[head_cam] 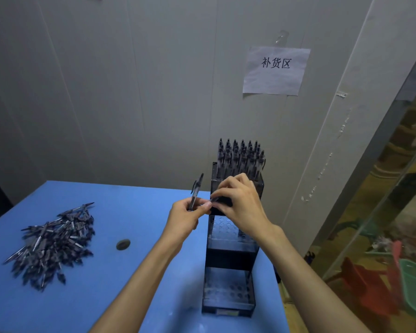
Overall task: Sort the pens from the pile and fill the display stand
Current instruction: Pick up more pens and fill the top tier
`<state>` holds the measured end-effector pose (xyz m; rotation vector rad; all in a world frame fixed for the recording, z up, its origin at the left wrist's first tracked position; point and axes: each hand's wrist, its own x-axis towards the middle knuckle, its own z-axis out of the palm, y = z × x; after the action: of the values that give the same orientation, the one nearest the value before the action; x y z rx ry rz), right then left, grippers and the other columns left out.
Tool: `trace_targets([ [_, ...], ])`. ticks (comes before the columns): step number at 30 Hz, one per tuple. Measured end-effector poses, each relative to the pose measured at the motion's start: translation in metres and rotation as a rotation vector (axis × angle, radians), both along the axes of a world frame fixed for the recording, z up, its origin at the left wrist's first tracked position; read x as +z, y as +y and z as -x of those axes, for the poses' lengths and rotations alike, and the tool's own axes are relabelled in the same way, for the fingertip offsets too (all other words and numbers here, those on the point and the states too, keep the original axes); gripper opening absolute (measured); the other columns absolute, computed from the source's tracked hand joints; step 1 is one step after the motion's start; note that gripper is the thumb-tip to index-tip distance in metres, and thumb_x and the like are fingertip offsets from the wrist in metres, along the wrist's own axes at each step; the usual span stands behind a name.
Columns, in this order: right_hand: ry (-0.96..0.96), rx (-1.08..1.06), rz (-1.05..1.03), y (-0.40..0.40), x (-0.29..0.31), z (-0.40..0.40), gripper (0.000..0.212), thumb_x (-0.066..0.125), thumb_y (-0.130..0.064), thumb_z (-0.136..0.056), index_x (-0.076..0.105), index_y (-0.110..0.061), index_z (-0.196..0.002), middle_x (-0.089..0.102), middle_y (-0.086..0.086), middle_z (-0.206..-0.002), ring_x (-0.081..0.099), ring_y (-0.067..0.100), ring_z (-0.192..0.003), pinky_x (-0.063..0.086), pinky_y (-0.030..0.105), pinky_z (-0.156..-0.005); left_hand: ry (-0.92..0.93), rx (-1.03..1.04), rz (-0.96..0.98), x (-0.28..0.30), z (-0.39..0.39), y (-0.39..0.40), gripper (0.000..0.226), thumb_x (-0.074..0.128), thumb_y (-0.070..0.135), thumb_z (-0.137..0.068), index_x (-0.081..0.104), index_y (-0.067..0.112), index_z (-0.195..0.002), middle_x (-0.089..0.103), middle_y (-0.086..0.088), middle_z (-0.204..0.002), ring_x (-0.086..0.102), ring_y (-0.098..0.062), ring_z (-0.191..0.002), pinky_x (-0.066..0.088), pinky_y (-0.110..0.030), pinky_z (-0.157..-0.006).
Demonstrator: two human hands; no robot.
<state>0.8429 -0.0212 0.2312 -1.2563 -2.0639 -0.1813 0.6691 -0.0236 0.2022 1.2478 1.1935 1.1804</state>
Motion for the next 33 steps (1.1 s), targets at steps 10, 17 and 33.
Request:
trace_targets([
  [10, -0.030, -0.002, 0.114, 0.002, -0.022, -0.010, 0.004, 0.069, -0.013, -0.092, 0.066, -0.012, -0.095, 0.060, -0.004, -0.091, 0.044, 0.013, -0.085, 0.046, 0.033, -0.074, -0.042, 0.031, 0.005, -0.004, 0.013, 0.005, 0.031, 0.052, 0.037, -0.105, 0.074, 0.015, -0.101, 0.071, -0.003, -0.080, 0.033, -0.011, -0.046, 0.029, -0.018, -0.044],
  [17, 0.364, -0.144, 0.294, 0.001, -0.045, -0.011, 0.012, 0.069, -0.018, -0.093, 0.061, -0.015, -0.102, 0.067, -0.008, -0.086, 0.064, 0.007, -0.081, 0.054, 0.023, -0.076, -0.006, 0.063, 0.031, -0.020, 0.025, 0.005, 0.033, 0.046, 0.039, -0.106, 0.068, 0.015, -0.102, 0.058, -0.001, -0.076, 0.034, -0.008, -0.050, 0.028, -0.019, -0.045],
  [33, 0.432, -0.244, 0.353, 0.023, -0.060, 0.013, 0.007, 0.073, -0.016, -0.088, 0.068, -0.015, -0.092, 0.067, -0.008, -0.077, 0.064, 0.003, -0.073, 0.052, 0.016, -0.071, 0.053, 0.055, 0.025, -0.046, 0.045, 0.003, 0.031, 0.044, 0.036, -0.107, 0.071, 0.021, -0.101, 0.051, 0.001, -0.068, 0.033, -0.008, -0.051, 0.027, -0.016, -0.046],
])
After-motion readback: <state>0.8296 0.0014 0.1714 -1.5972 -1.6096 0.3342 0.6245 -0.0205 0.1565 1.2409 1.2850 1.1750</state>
